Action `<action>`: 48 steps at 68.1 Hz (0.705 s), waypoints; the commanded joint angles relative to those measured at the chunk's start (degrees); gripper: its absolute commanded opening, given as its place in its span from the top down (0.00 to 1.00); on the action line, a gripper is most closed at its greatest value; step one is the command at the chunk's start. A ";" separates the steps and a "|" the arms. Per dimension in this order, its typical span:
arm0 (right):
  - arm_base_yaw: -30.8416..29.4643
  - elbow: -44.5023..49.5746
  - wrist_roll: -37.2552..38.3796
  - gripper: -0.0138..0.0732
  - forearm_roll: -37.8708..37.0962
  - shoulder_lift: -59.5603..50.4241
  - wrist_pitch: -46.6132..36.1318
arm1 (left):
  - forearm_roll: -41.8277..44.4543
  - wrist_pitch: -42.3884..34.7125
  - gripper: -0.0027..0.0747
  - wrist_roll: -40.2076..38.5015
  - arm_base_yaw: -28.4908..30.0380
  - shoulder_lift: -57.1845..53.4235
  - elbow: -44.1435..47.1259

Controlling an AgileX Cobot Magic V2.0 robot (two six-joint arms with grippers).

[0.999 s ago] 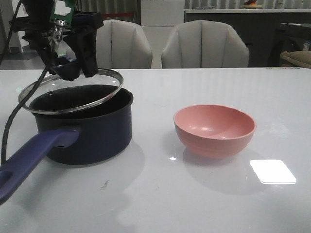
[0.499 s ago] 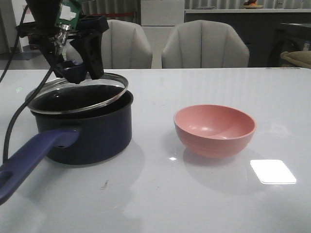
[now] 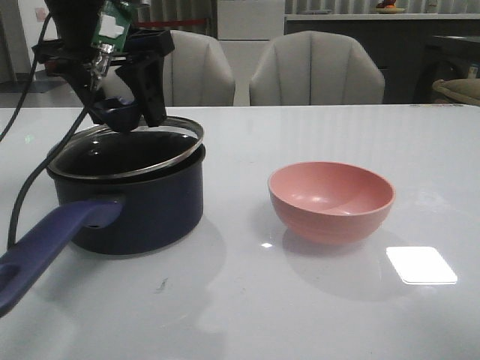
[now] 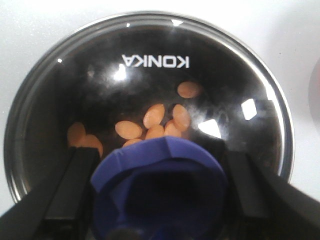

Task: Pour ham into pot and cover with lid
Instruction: 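Carry the glass lid over the saucepan and lower it on with the left gripper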

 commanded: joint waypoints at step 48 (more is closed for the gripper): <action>-0.03 -1.59 -0.42 0.63 -0.38 0.34 -4.94 | -0.75 -0.59 0.28 -0.16 -0.35 -3.73 -4.82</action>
